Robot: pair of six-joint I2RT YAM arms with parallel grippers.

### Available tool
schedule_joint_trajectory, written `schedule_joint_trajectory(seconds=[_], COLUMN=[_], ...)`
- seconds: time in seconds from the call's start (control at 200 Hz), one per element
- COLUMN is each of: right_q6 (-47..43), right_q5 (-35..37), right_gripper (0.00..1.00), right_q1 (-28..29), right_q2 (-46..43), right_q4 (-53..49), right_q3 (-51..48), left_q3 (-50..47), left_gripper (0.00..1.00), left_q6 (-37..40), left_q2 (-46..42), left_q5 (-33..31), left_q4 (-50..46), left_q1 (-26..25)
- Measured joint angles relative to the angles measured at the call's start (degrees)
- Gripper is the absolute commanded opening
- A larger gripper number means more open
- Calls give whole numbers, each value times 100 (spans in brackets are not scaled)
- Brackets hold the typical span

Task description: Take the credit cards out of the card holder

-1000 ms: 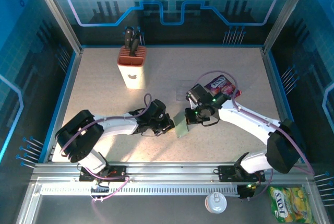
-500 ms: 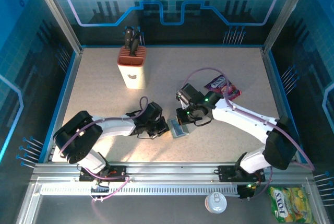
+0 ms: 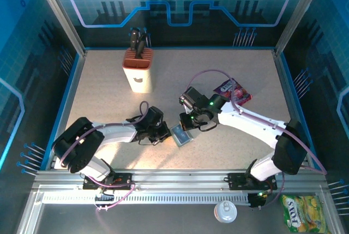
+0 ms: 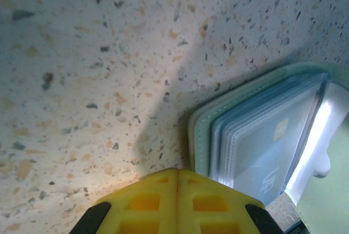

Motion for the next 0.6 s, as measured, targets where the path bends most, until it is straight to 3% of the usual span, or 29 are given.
schedule_joint_trajectory(seconds=[0.49,0.6], right_q6=[31,0], right_q5=[195,197], right_gripper=[0,0], right_q1=[-59,-219], right_q2=[-407,-575], right_q4=[-350,-389], right_q3=[-131,-323], left_q3=[138,245], left_gripper=[6,10], left_q6=[179,192], left_q2=[192,282], left_q5=[306,354], left_q4=[-48,-101], left_q1=[234,247])
